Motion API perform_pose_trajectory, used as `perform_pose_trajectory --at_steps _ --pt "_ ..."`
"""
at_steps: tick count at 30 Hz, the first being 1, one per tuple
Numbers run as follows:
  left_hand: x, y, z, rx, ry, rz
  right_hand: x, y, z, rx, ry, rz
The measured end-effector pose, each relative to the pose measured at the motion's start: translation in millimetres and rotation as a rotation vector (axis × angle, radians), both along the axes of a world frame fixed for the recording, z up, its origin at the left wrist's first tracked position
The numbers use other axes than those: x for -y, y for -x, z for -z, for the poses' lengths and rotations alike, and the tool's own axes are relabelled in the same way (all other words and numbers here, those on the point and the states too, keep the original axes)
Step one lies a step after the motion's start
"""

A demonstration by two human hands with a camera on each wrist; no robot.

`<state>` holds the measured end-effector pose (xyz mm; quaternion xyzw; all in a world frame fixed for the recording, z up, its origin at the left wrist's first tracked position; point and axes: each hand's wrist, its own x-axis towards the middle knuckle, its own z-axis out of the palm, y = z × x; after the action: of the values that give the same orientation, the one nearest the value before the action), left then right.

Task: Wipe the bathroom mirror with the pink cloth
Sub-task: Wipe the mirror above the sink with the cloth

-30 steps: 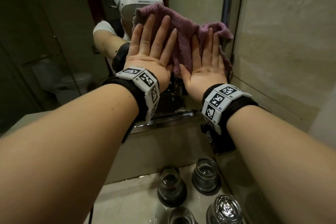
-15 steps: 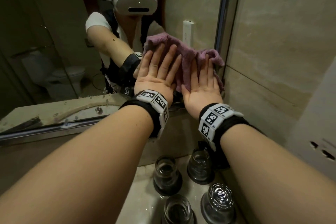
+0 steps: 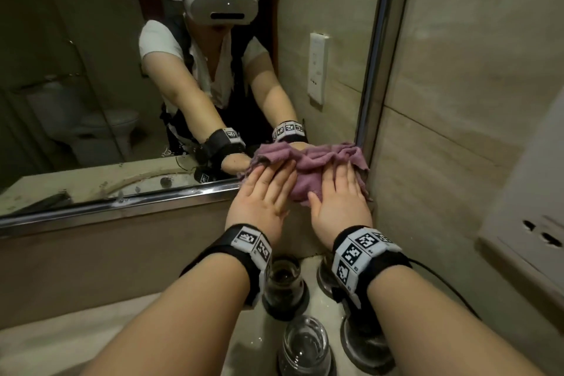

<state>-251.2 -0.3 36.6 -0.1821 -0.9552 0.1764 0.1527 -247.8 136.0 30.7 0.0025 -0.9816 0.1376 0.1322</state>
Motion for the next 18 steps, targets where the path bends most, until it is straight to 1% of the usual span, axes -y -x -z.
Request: perform_pose_trajectory --at_steps 2,6,9,11,13,15,16,18 --pt "4.8 -1.3 3.8 0.003 -0.002 0.002 -0.8 -2.2 -1.1 0.024 -0.021 0.0" --pt "18.5 -2.3 2.5 -0.005 0.065 0.041 3.7 -6.0 0.9 0.018 -0.054 -0.03" --pt "37.2 -4.6 2.9 -0.034 0.087 0.017 14.1 -5.5 11.0 0.008 -0.113 -0.145" --pt "56.0 -2.5 -1.5 -0.062 0.104 -0.005 23.6 1.5 11.0 -0.099 -0.188 -0.228" --pt "75.7 2.6 -10.9 -0.172 0.052 0.079 31.5 9.5 -4.4 -0.229 -0.208 -0.213" --pt "87.6 2.4 -30.6 -0.153 -0.028 0.048 33.5 17.1 -25.9 -0.2 -0.186 -0.213" --pt "92.4 4.3 -41.1 -0.173 -0.064 0.055 35.3 22.0 -38.4 -0.214 -0.167 -0.213" --pt "99.5 10.8 -64.4 -0.284 -0.082 0.086 43.4 32.0 -68.6 -0.313 -0.134 -0.192"
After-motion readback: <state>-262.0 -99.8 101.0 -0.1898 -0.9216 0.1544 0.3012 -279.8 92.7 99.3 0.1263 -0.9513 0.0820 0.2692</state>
